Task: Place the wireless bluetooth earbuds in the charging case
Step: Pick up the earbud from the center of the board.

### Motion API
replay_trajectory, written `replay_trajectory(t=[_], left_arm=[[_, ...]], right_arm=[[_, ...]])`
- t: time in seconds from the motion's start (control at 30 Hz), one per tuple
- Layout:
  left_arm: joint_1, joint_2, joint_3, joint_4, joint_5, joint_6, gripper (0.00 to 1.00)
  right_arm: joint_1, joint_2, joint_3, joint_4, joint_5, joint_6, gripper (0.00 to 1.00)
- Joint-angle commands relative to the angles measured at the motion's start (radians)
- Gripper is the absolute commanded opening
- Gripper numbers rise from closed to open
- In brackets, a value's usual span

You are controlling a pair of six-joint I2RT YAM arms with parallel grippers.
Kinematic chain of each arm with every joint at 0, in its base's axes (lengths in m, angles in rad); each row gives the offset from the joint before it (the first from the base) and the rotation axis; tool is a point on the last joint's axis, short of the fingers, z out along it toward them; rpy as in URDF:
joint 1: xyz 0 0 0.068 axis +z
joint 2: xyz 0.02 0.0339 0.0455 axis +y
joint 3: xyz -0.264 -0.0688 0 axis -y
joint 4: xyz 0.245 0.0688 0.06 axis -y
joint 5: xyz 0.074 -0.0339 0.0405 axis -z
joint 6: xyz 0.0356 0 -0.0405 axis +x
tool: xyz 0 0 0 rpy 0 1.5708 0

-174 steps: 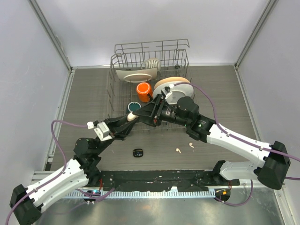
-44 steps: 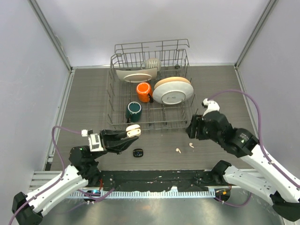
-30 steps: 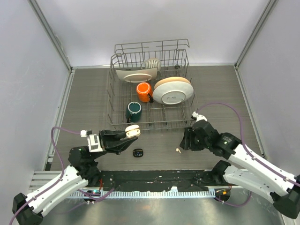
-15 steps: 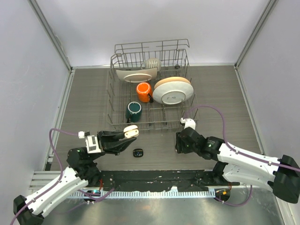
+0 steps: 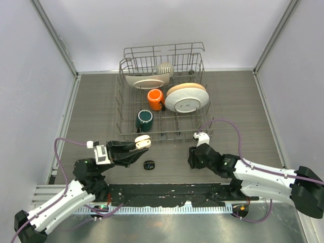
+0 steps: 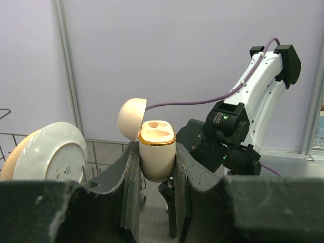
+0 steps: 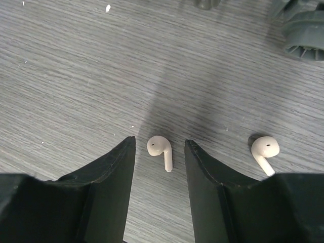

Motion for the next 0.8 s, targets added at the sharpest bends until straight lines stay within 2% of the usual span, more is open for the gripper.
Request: replay_trajectory(t=[0.0,0.43,0.77], left_arm=[[-0.005,0.0,0.009,0.018,-0.013,0.009,0.0],[-0.005,-0.004,0.006,0.018,-0.018,0.005,0.0],[-0.005,-0.026,0.004,-0.005,-0.032,0.005,0.0]], right_arm=[[0.014,-0.006,-0.007,0.094,0.02,0.001,0.49],[0.034,0.092,0.028,0.042,0.041,0.062,0.46],[0.101,0.081,0.046,-0.041,0.07,0.151,0.47]])
